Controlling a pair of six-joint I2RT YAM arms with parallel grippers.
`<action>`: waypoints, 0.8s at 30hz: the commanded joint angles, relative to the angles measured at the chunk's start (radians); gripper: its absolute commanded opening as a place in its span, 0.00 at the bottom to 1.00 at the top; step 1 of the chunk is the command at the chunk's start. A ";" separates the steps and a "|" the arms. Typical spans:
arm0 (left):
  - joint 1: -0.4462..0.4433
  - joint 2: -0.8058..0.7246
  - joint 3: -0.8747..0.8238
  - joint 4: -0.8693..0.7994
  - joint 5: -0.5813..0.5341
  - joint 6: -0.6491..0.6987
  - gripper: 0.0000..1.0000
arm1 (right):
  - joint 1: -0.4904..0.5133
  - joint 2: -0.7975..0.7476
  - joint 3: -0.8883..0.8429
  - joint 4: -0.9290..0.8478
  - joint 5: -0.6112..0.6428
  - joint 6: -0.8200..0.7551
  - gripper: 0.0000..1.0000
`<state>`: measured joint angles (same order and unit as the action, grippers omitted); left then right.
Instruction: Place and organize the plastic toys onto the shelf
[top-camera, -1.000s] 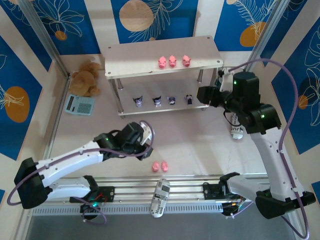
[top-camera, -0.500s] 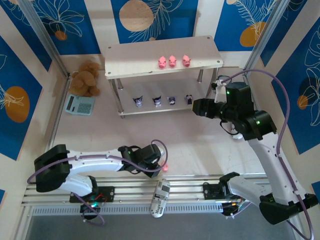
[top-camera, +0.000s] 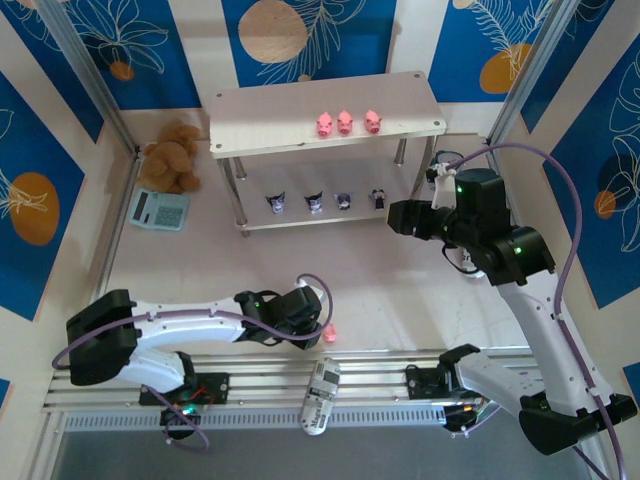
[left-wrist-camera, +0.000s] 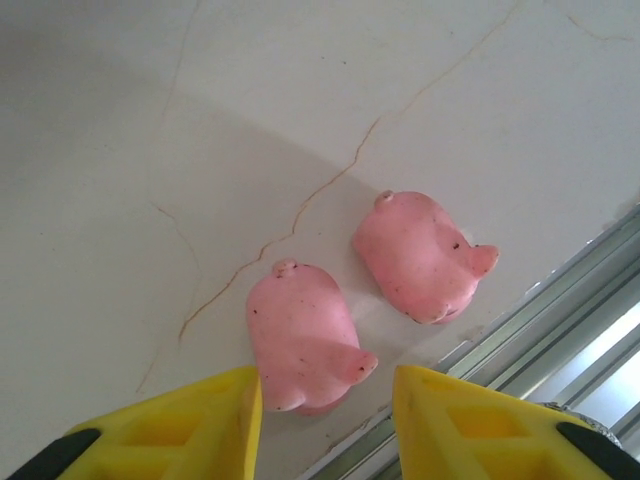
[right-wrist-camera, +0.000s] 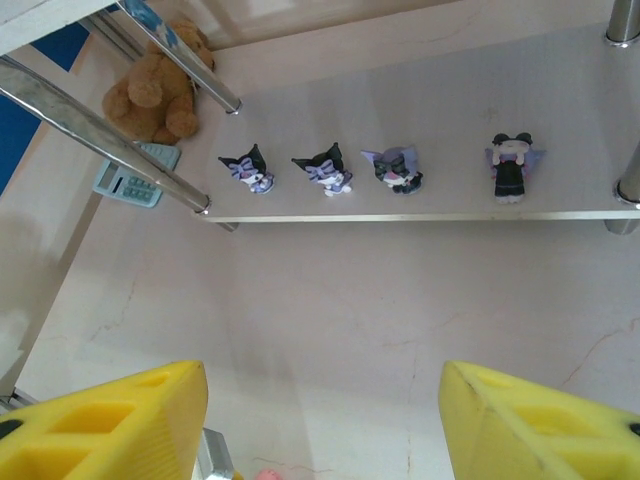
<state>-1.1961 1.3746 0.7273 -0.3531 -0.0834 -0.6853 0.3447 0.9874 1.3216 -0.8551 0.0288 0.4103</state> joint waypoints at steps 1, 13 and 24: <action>0.001 -0.013 -0.030 -0.001 -0.021 -0.026 0.40 | -0.007 -0.001 -0.007 0.022 -0.025 -0.014 0.64; 0.029 0.016 -0.068 0.096 0.017 -0.017 0.37 | -0.018 0.000 -0.018 0.027 -0.022 -0.012 0.64; 0.062 0.088 -0.063 0.150 0.093 0.007 0.28 | -0.037 0.007 -0.022 0.022 -0.034 -0.018 0.64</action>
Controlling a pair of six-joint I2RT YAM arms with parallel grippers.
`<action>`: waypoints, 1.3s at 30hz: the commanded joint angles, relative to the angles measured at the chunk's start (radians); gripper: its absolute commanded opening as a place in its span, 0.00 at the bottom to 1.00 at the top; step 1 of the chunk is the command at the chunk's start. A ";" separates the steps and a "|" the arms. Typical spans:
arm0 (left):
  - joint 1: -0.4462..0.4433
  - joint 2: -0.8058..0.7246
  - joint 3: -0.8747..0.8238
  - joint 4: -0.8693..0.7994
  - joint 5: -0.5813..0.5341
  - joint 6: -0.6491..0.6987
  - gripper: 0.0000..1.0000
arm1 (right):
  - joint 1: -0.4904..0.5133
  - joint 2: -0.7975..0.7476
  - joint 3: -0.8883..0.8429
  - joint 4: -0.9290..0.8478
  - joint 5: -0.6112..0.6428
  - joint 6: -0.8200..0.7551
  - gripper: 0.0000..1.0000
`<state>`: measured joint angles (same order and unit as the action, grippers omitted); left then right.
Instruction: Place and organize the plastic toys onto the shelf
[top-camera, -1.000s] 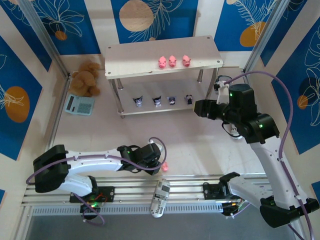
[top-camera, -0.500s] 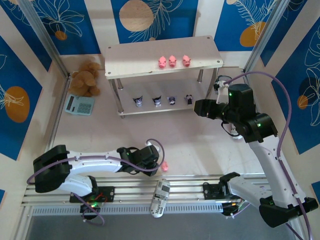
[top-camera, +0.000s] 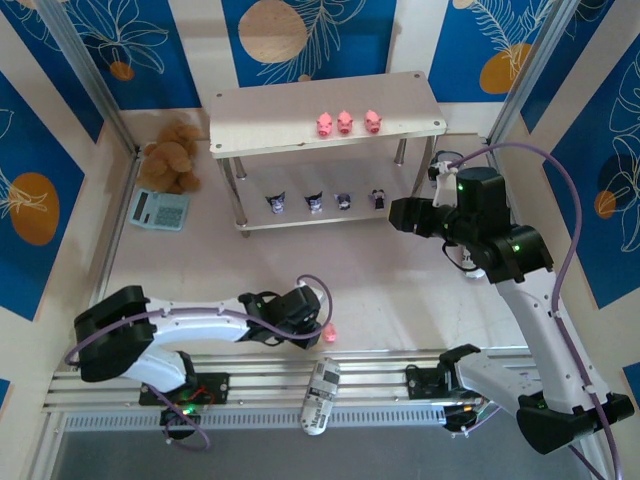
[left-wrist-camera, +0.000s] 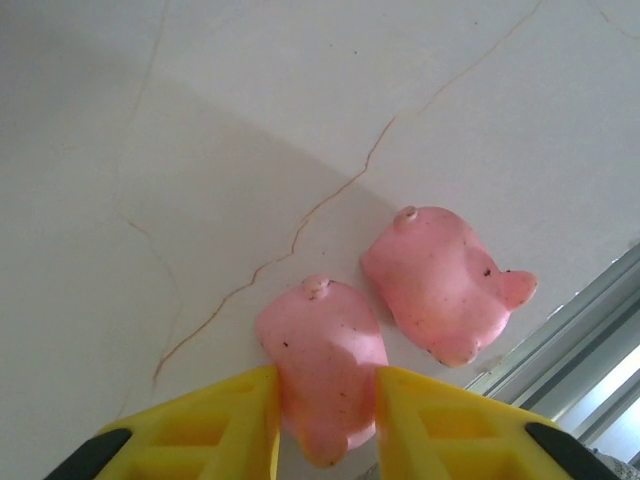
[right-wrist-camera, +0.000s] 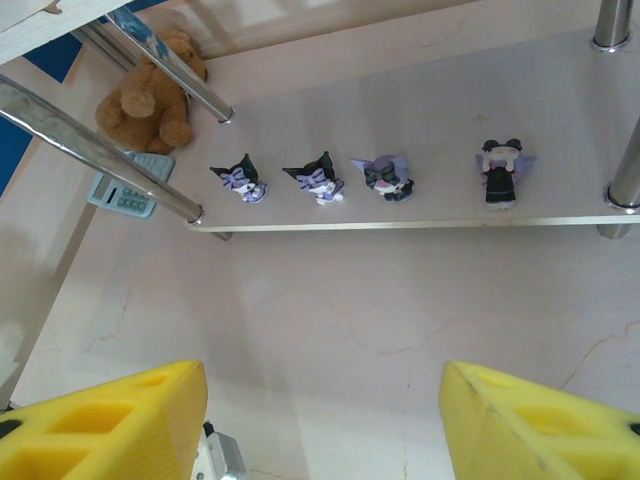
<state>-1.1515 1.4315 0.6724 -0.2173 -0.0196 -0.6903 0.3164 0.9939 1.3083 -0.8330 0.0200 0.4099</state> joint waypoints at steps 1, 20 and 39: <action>0.023 0.036 -0.013 0.023 0.043 0.013 0.22 | -0.011 0.000 -0.010 0.001 -0.026 -0.016 0.64; 0.275 -0.377 0.389 -0.360 0.052 0.313 0.00 | -0.023 0.050 0.018 0.022 -0.017 -0.020 0.64; 0.674 0.066 1.235 -0.337 0.276 0.517 0.00 | -0.016 0.133 0.100 0.060 -0.037 -0.036 0.64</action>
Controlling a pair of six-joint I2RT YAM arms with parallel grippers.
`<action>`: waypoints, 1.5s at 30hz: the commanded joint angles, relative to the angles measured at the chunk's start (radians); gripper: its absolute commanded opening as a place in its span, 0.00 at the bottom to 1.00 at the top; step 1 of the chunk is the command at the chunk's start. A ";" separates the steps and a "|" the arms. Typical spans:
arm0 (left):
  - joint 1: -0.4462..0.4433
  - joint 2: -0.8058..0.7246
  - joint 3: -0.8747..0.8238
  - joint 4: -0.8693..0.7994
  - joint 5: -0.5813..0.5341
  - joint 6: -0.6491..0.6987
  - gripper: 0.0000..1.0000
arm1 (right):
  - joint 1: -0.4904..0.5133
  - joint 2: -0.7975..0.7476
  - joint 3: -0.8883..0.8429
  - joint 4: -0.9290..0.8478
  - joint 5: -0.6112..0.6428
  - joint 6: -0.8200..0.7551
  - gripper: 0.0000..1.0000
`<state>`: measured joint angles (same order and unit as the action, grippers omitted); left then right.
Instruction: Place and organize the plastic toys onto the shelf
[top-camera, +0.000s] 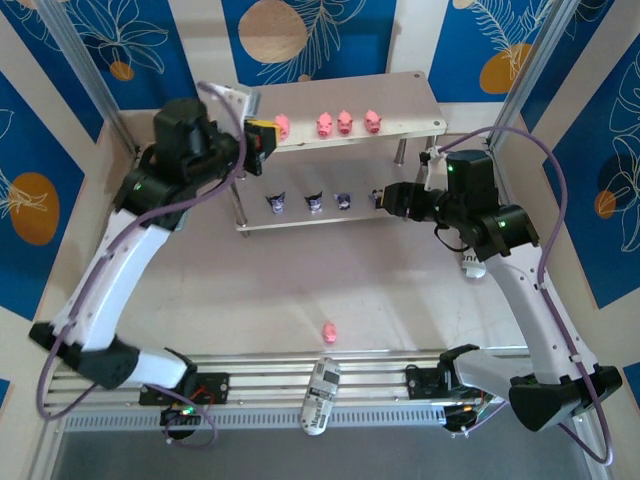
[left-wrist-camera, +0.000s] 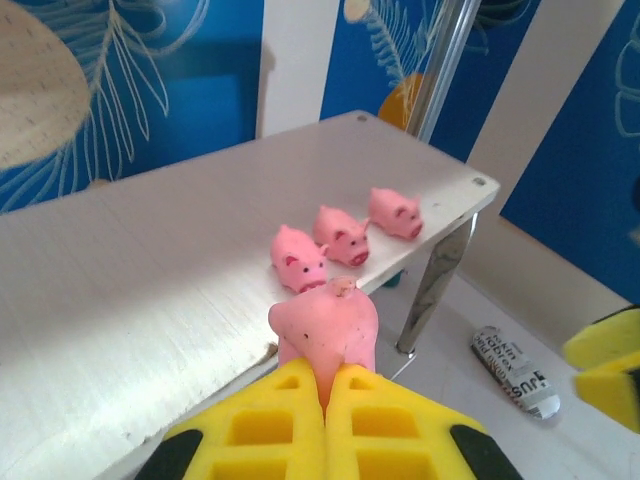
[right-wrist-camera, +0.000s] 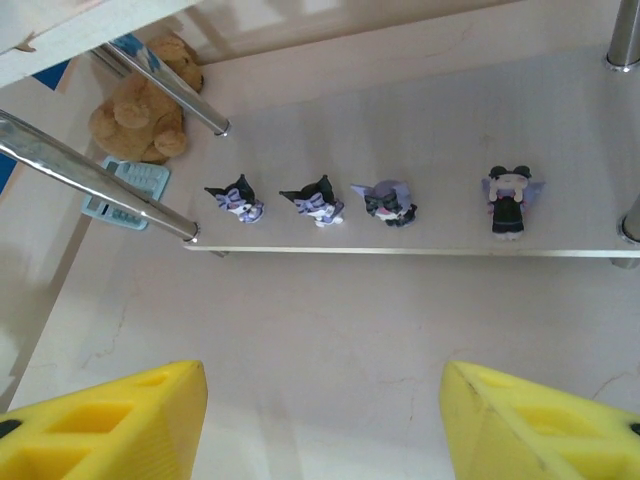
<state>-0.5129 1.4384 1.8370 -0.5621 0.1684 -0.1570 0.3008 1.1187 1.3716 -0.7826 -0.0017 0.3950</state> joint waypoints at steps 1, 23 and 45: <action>0.041 0.082 0.091 0.005 0.089 -0.018 0.00 | -0.001 0.010 0.039 0.010 -0.015 -0.023 0.64; 0.094 0.345 0.271 -0.009 0.137 -0.101 0.00 | -0.023 0.035 0.028 0.038 -0.031 -0.025 0.64; 0.093 0.358 0.286 -0.056 0.131 -0.138 0.05 | -0.045 0.020 -0.008 0.063 -0.076 -0.017 0.64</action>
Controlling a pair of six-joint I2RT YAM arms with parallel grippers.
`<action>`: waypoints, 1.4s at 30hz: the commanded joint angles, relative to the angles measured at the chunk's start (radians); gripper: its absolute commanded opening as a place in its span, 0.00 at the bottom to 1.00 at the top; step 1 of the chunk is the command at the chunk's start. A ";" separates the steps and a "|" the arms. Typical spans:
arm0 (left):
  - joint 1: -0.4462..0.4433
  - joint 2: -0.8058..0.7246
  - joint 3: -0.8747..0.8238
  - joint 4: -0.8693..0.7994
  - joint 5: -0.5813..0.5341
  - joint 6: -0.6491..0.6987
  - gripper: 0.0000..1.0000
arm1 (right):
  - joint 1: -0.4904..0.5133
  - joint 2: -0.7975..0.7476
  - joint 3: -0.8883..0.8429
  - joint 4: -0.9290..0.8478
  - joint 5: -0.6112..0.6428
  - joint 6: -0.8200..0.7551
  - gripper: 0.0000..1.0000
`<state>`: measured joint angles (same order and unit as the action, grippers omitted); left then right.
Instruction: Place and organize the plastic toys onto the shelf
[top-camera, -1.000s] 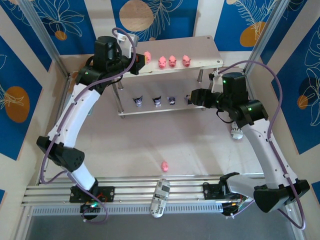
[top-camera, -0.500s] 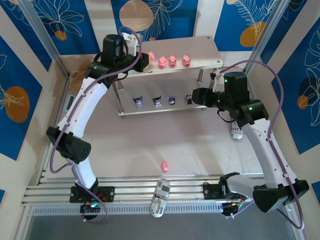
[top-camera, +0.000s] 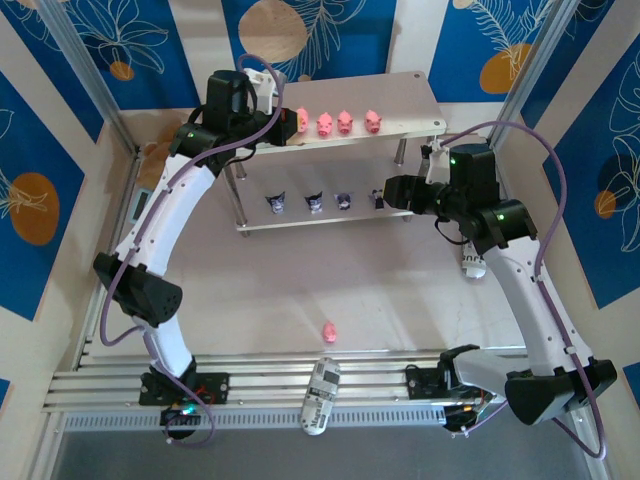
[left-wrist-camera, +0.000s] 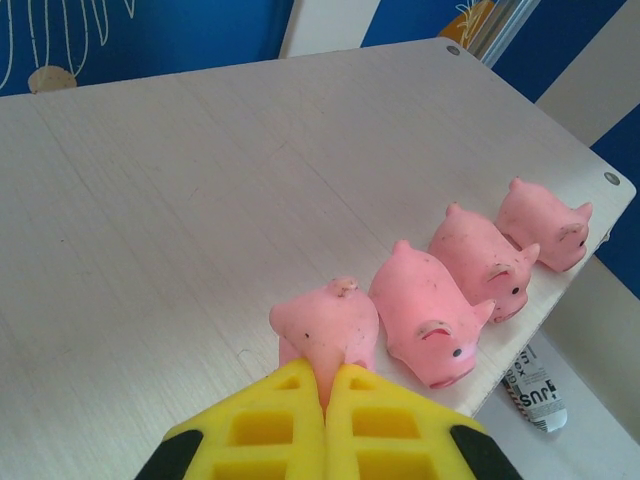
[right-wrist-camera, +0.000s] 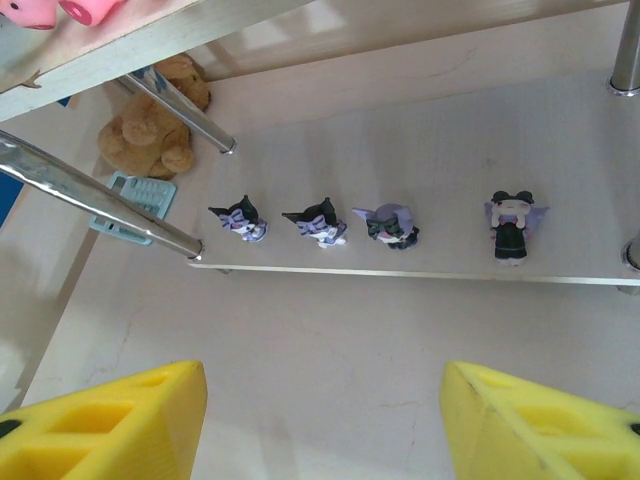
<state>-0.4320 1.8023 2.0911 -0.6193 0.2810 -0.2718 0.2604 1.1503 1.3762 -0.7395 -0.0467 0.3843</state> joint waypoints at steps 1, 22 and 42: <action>0.012 -0.007 0.032 -0.001 0.020 -0.023 0.06 | -0.004 -0.014 -0.012 0.021 -0.031 -0.005 0.64; 0.007 -0.092 -0.060 0.049 0.020 -0.058 0.06 | -0.015 -0.027 -0.038 0.045 -0.066 0.002 0.64; 0.006 -0.063 -0.094 0.061 0.018 -0.075 0.17 | -0.025 -0.026 -0.039 0.046 -0.071 -0.003 0.64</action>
<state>-0.4320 1.7370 2.0022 -0.5838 0.2882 -0.3428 0.2424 1.1419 1.3457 -0.7025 -0.0914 0.3847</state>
